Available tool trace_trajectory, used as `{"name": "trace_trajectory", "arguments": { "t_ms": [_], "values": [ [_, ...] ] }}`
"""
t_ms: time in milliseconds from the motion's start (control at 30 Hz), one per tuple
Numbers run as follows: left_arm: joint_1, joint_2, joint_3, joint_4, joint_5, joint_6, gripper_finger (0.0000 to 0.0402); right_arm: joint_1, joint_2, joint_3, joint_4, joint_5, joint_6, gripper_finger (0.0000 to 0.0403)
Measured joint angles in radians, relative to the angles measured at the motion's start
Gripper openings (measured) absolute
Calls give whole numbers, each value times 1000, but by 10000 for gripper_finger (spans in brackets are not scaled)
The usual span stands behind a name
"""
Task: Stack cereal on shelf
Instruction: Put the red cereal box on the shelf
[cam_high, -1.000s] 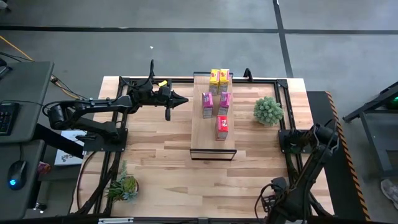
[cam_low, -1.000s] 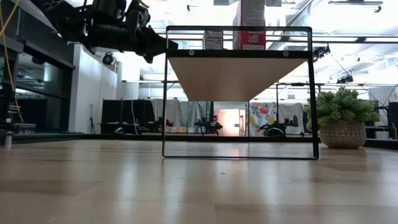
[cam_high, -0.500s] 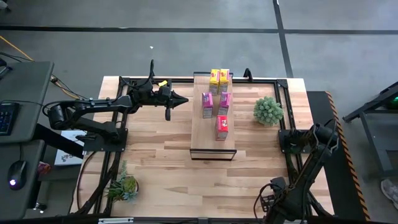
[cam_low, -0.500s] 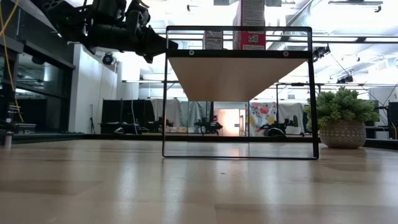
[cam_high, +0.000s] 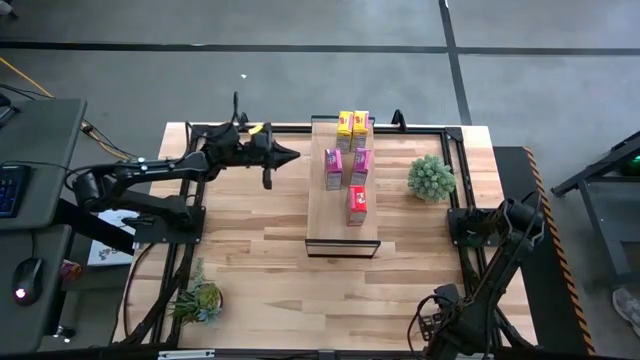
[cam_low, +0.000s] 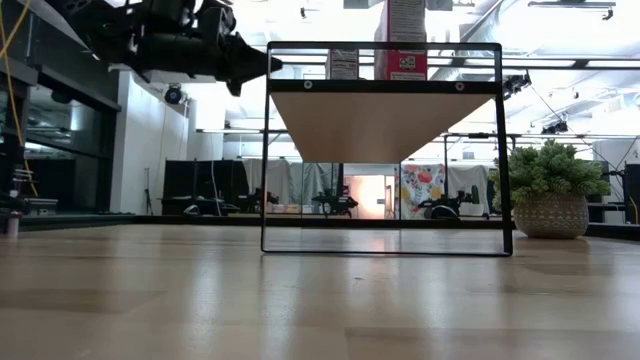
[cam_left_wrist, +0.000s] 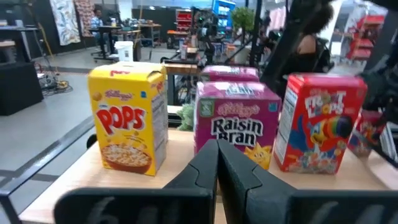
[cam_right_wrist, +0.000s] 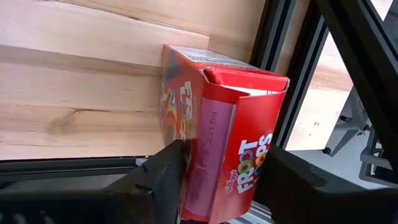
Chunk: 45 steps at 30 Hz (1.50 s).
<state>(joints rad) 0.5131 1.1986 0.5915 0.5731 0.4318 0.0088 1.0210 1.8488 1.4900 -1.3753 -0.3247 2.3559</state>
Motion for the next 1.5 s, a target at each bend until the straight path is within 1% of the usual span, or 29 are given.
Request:
{"name": "trace_trajectory", "arguments": {
  "t_ms": [100,233,333,367,433,500,600,667,733,800,867,933,1000,1067,1133,1233,1367,1500],
  "values": [
    [13,-45,0,-15,0,-35,0,0,0,0,0,11,-4,165],
    [27,-119,-14,-75,-14,-34,0,0,-6,0,23,21,-46,148],
    [41,-188,-49,-63,-43,-51,0,-5,-18,22,41,97,-75,143],
    [49,-212,-62,-55,-44,-67,0,-9,-24,38,42,140,-83,143],
    [65,-264,-88,-22,-39,-110,0,-20,-35,84,36,260,-108,143],
    [79,-313,-121,38,-18,-140,0,-34,-39,142,32,400,-140,143],
    [97,-370,-157,66,6,-170,0,-59,-39,235,28,608,-233,142],
    [104,-407,-172,80,7,-181,0,-83,-39,294,52,761,-339,142],
    [110,-441,-183,83,7,-183,0,-119,-39,360,87,897,-494,142],
    [110,-468,-188,77,7,-183,0,-171,-39,428,146,979,-686,142],
    [109,-488,-188,74,7,-185,0,-233,-39,499,201,995,-887,142],
    [107,-497,-187,64,8,-189,0,-306,-39,561,275,976,-1085,142],
    [107,-497,-187,45,8,-190,0,-381,-39,610,306,926,-1245,142],
    [107,-497,-187,32,7,-189,0,-459,-33,649,308,864,-1345,142],
    [109,-497,-187,31,8,-190,0,-529,-29,665,270,809,-1394,142],
    [109,-497,-187,27,7,-190,0,-615,-21,665,189,739,-1398,142],
    [109,-497,-187,21,7,-190,0,-681,-7,665,79,724,-1388,142],
    [108,-497,-187,22,8,-191,0,-707,0,665,13,727,-1367,142]
  ]
}}
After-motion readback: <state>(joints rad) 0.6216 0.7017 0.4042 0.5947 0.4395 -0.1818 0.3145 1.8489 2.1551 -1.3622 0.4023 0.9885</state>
